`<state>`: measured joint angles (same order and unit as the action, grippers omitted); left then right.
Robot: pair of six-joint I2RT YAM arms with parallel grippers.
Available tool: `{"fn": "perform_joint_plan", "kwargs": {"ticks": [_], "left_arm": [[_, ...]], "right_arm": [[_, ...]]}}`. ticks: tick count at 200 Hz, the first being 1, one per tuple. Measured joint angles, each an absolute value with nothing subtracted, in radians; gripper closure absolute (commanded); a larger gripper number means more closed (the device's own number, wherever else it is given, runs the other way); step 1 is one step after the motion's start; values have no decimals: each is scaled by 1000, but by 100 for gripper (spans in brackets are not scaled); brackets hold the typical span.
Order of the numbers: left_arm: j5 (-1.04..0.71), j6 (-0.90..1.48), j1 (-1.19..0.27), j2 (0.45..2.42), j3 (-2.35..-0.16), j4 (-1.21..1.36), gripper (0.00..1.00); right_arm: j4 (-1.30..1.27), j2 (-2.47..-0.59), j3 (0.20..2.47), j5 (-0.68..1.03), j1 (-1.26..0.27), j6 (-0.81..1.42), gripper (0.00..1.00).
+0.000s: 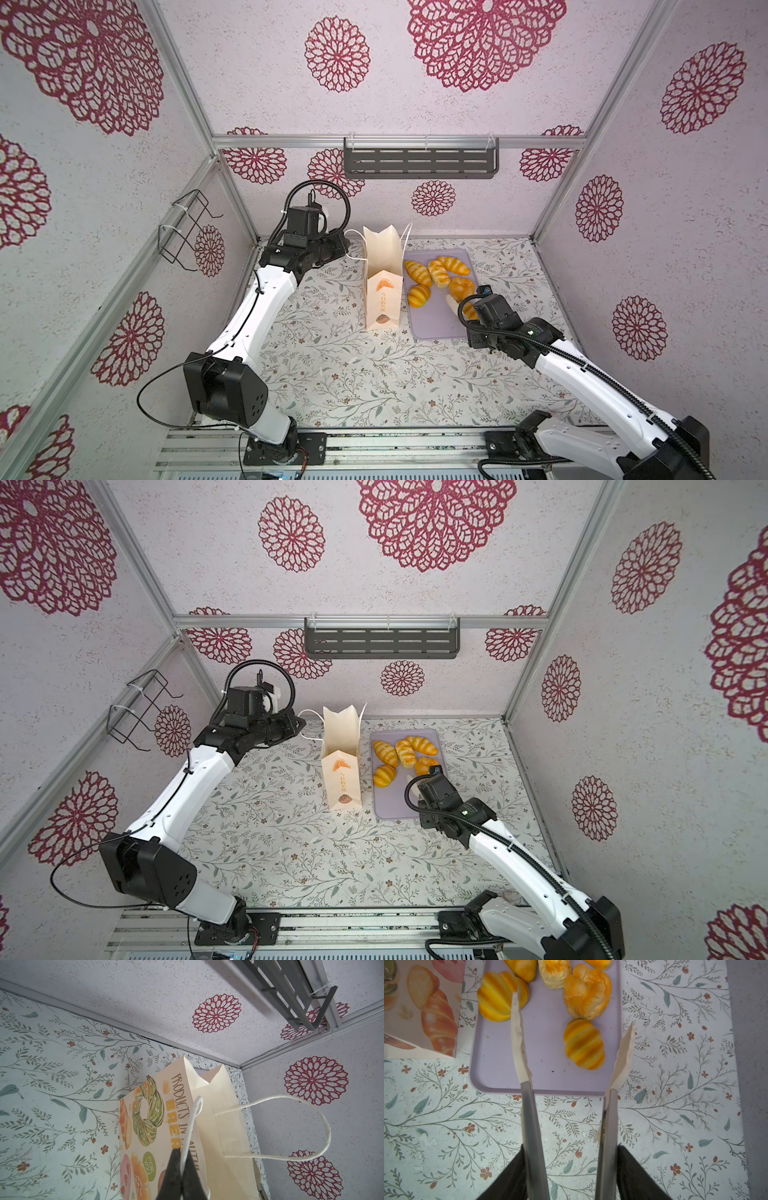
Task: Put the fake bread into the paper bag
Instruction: 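Move the tongs with the right gripper over the striped yellow bun on the tray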
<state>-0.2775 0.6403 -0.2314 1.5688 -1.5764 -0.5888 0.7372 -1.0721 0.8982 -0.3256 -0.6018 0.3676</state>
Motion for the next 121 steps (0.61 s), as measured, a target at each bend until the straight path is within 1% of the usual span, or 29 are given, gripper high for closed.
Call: {"fn": "perform_joint_plan", "kwargs": {"ticks": [121], "left_arm": [[-276, 640, -231, 1569, -1576, -589, 100]], "right_arm": [[689, -1138, 836, -281, -541, 337, 34]]}}
